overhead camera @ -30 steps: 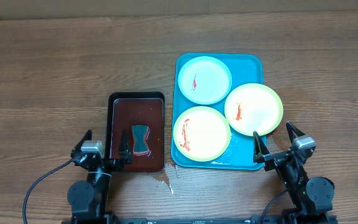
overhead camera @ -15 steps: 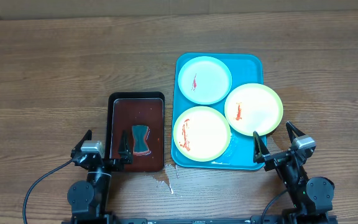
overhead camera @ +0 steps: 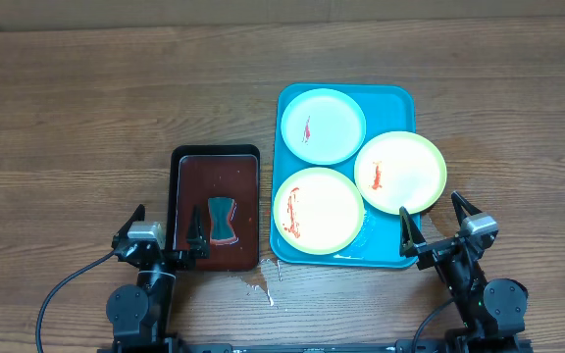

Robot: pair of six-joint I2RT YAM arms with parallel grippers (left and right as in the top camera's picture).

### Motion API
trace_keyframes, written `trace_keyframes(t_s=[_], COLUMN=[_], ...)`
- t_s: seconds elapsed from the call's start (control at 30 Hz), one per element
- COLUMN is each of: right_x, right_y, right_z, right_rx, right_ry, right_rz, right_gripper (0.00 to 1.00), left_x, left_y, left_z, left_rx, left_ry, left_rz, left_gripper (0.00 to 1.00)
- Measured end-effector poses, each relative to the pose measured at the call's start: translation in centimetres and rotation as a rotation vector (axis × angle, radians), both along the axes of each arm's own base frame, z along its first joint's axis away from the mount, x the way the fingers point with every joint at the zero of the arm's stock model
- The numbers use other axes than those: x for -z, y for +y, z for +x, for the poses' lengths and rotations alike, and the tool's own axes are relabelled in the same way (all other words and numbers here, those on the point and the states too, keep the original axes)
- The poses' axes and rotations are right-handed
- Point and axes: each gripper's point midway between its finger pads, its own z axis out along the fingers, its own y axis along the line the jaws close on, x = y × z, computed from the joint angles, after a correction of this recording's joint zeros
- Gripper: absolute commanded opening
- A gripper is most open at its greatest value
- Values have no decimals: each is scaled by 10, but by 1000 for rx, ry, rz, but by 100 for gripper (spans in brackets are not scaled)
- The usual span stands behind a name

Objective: Clean dirty plates on tray and stack at the side

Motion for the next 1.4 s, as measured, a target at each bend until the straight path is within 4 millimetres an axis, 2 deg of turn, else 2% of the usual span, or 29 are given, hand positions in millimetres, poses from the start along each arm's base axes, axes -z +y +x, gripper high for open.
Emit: trace_keyframes(t_s=[0.2, 0.47, 0.63, 0.77, 0.87, 0.97, 1.1, 1.23, 1.4], right_x=[0, -3, -8, -8, -32, -72, -109, -132, -157], right_y=[0, 4, 14, 20, 21, 20, 15, 12, 13], right_z=[0, -1, -5, -9, -15, -24, -27, -16, 10], right_rx=[0, -22, -88, -127, -137, -134, -105, -83, -73], right_ry=[-1, -12, -33, -12, -26, -42, 55, 234, 463], right_rz=[0, 1, 3, 2, 2, 1, -5, -17, -35], right_gripper=[100, 100, 100, 100, 100, 100, 100, 100, 100], left_x=[-8, -5, -24, -33, -54, -87, -117, -126, -135], left_y=[0, -9, -26, -33, -31, -28, -27, -27, -27], left_z=[0, 0, -3, -7, -13, -19, -19, -7, 11], left_rx=[0, 49, 155, 191, 179, 158, 150, 151, 156], left_ry=[-32, -19, -96, -95, -89, -80, 16, 193, 449], left_rz=[3, -10, -13, -17, -23, -23, -38, -66, -112], left_gripper=[100, 100, 100, 100, 100, 100, 100, 100, 100])
